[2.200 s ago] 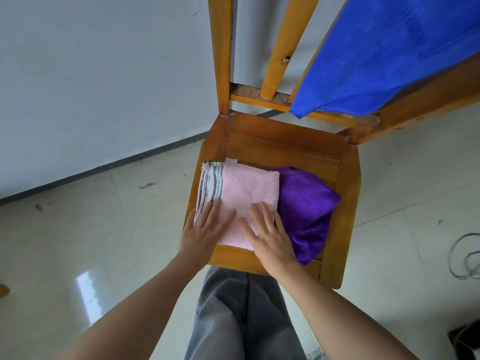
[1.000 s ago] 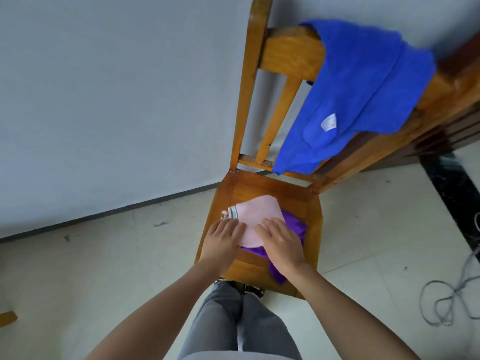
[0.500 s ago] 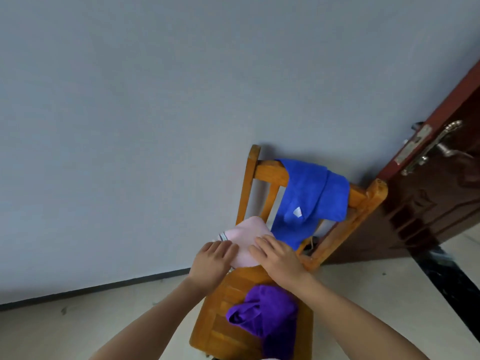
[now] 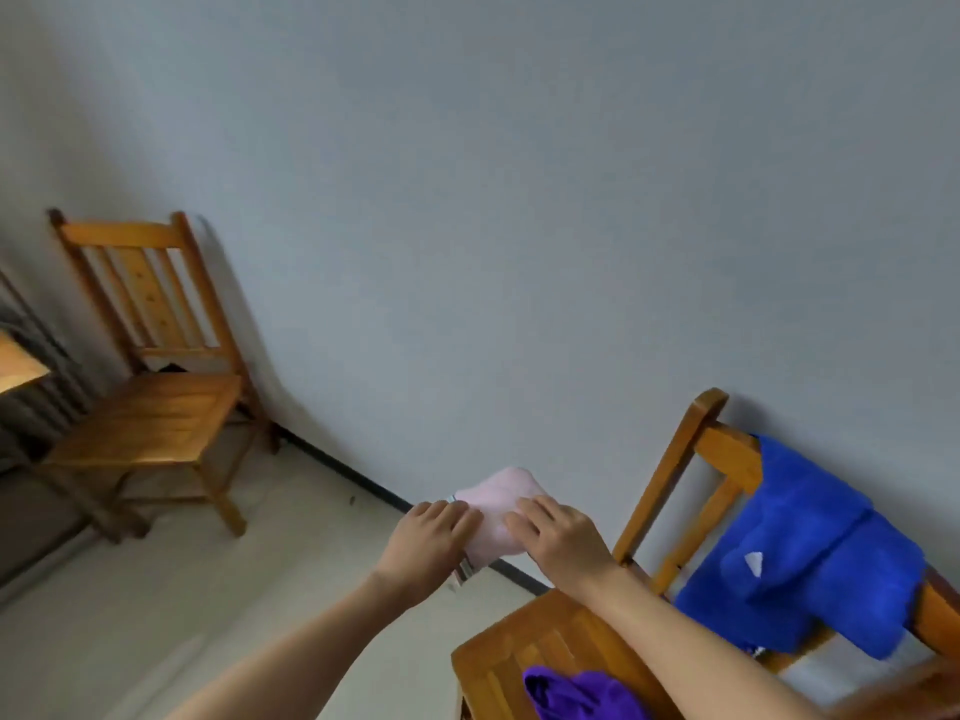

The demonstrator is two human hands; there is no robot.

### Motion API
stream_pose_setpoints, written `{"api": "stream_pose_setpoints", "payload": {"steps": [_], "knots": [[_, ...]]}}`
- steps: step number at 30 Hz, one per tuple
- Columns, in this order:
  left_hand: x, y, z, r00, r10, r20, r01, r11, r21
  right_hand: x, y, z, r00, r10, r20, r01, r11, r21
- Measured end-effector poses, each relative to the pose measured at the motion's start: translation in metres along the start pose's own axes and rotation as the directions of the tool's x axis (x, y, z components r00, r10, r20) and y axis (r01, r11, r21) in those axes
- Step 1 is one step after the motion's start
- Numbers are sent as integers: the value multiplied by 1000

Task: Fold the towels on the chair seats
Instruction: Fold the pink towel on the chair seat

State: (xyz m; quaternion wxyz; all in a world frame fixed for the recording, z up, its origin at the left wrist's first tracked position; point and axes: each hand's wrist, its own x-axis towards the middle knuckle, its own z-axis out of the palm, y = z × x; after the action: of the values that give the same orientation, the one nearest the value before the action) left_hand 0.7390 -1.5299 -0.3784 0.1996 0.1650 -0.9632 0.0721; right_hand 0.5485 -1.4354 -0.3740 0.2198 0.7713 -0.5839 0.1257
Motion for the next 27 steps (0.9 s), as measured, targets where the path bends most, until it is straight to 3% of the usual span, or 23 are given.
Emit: {"api": "stream_pose_setpoints", "payload": {"steps": [3,8,14,18,25,27], "knots": [[-55,-16,-38,981,-191,11,190,979,77,40,-43,2,986,-143,-90,154,980,123],[-154,-19,-98,880,-474,-15,465,857,220,96,-130,-3,921,-328,-210,372,902,220],[-270,16,-156,687,-716,-123,711,627,320,128,-246,-30,846,-468,-257,533,765,361],[-331,55,-180,558,-813,-165,807,485,336,126,-316,-49,785,-579,-220,607,648,460],[-426,112,-226,366,-894,-258,889,254,381,116,-423,-85,647,-725,-235,734,511,447],[-446,128,-240,356,-882,-309,896,228,381,106,-447,-96,604,-749,-272,770,461,440]]}}
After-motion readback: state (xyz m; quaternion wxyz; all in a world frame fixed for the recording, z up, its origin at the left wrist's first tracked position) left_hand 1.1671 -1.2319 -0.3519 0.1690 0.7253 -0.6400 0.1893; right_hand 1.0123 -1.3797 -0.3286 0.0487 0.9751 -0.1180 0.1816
